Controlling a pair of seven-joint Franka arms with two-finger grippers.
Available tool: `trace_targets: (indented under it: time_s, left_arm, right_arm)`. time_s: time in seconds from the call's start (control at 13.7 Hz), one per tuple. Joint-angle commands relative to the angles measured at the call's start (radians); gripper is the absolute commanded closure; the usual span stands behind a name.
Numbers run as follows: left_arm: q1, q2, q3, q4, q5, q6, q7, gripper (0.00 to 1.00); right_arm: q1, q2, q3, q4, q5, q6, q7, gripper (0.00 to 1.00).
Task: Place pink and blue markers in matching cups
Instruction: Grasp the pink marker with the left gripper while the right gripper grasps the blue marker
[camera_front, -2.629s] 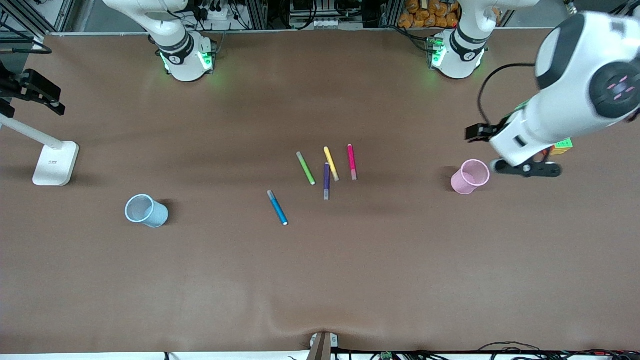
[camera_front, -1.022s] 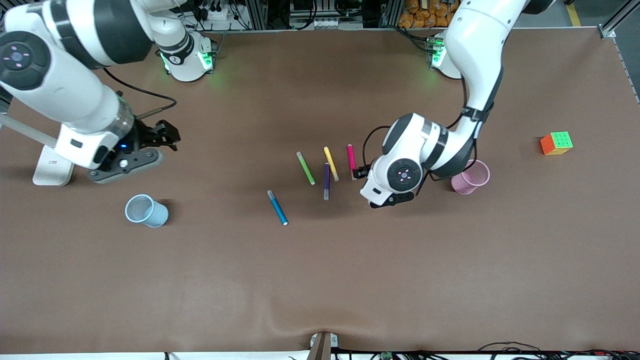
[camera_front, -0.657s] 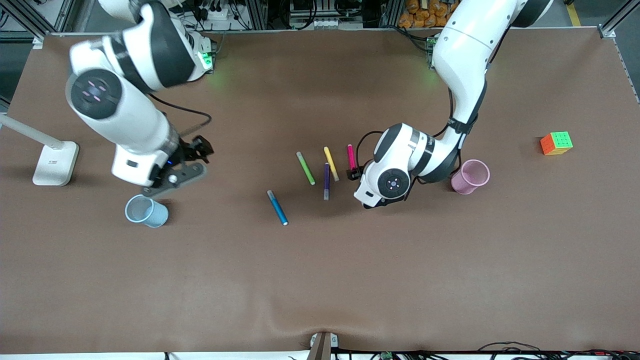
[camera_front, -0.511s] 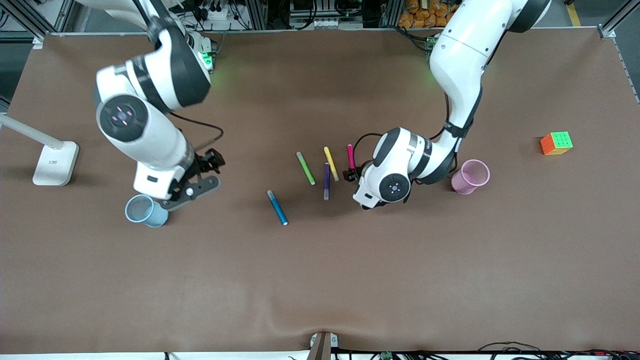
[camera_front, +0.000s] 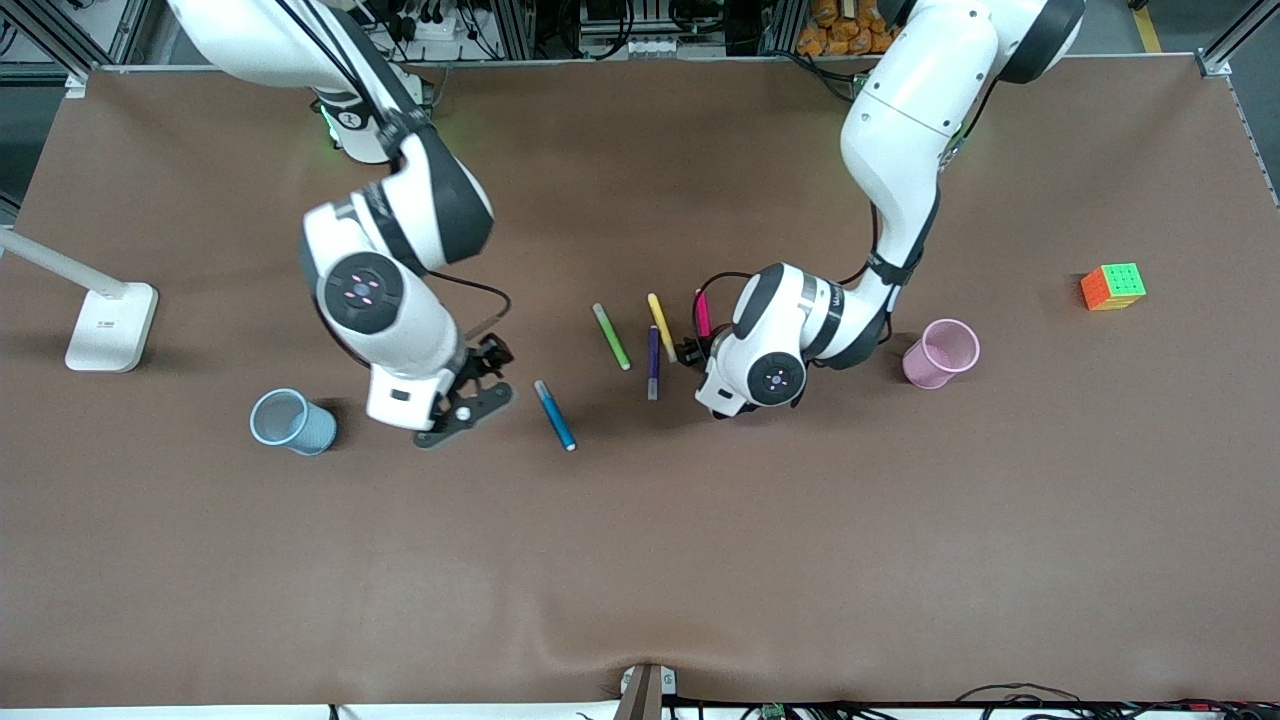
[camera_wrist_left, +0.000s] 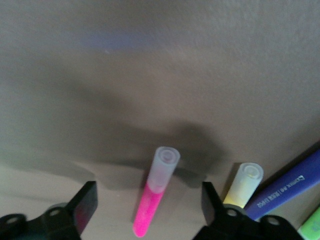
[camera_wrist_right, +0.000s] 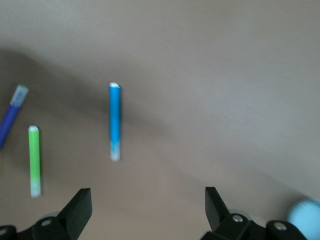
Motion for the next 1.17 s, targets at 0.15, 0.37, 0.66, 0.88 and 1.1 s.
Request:
trace_targets:
  time_s: [0.15,0.37,0.66,0.88,1.1]
  left_arm:
    - [-0.017,0.015,0.01,0.001,-0.006,0.016,-0.018,0.72]
    - [-0.016,0.007,0.008,-0.002,-0.006,0.016,-0.023,1.0]
    - [-0.002,-0.051,0.033,0.001,-0.001,0.001,-0.058,1.0]
    - [0.01,-0.169,0.085,0.012,0.06,-0.109,-0.069,1.0]
    - [0.035,-0.262,0.1,0.009,0.236,-0.122,-0.072,1.0]
  right_arm:
    - [0.039,0.153,-0.007,0.016,0.036,0.173,0.028,0.0]
    - [0.07,0.21,-0.007,0.015,0.035,0.256,0.088,0.0]
    - [0.081,0.258,-0.008,0.013,0.033,0.333,0.103,0.0]
    - [0.085,0.275,-0.008,0.013,0.027,0.342,0.105,0.0]
    - [0.085,0.289,-0.008,0.012,0.021,0.352,0.105,0.11]
